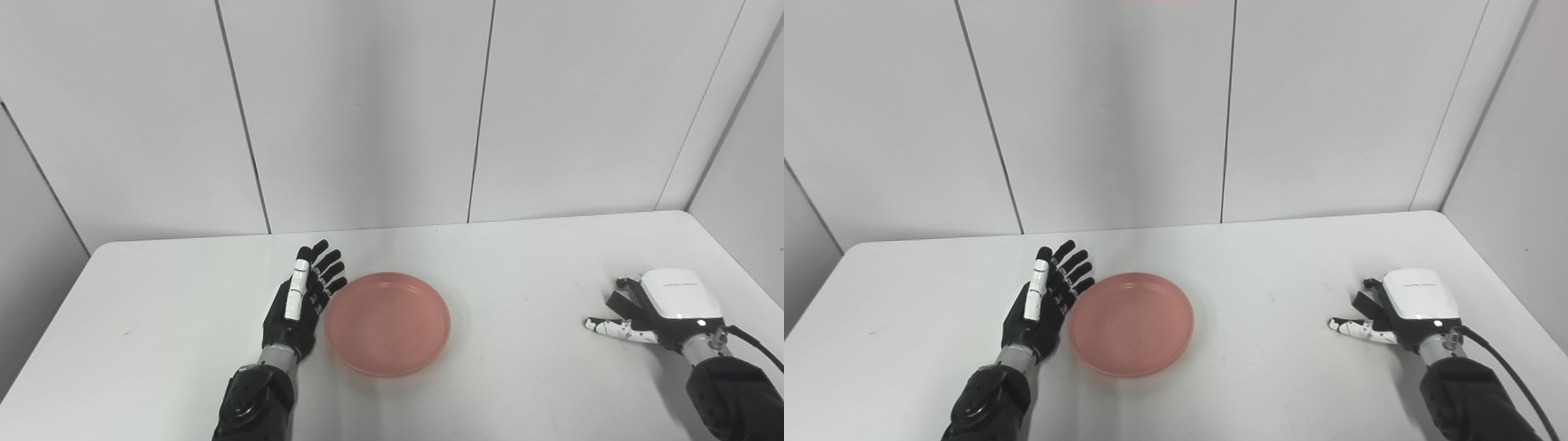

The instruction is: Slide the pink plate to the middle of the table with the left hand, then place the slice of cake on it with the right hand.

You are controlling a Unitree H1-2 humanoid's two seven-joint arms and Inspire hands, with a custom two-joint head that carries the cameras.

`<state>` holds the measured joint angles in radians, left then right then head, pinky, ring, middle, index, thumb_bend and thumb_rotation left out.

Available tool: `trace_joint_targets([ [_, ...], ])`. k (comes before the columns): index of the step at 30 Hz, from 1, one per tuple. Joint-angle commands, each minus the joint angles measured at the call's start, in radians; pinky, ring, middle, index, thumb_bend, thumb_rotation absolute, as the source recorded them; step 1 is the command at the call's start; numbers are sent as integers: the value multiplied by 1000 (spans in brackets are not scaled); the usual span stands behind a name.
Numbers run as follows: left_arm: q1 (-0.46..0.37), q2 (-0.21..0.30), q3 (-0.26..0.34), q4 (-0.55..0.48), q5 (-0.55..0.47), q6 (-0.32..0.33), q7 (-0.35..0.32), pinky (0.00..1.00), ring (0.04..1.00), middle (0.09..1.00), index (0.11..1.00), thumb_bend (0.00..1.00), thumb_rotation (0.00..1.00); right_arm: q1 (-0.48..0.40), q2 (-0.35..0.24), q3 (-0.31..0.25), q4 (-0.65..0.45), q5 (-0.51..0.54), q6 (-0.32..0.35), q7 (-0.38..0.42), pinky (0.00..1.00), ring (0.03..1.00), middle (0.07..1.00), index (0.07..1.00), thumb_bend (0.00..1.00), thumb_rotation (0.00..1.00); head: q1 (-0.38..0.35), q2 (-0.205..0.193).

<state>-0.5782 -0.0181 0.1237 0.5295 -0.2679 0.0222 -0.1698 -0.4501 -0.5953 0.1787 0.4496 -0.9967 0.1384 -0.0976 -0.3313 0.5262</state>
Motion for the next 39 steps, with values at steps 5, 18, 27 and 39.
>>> trace_joint_targets([
  [5, 20, -4, 3, 2, -7, 52, 13, 855, 890, 883, 909, 740, 852, -21, -37, -5, 41, 51, 17, -28, 708, 734, 746, 721, 779, 986, 4, 3],
  [18, 26, -2, -1, -5, 0, 62, 14, 854, 892, 883, 898, 734, 857, -26, -21, -14, 95, 202, -88, -166, 117, 172, 237, 289, 498, 462, 7, 5],
  [27, 26, -3, 0, -4, -2, 62, 12, 858, 889, 880, 899, 733, 854, -31, -29, 3, 103, 242, -105, -192, 77, 130, 191, 235, 481, 441, 18, 4],
  [39, 26, -9, 0, 5, -1, 56, 16, 830, 879, 869, 885, 736, 843, -21, -24, -9, -70, 274, -130, -168, 76, 123, 178, 219, 513, 452, 29, 1],
])
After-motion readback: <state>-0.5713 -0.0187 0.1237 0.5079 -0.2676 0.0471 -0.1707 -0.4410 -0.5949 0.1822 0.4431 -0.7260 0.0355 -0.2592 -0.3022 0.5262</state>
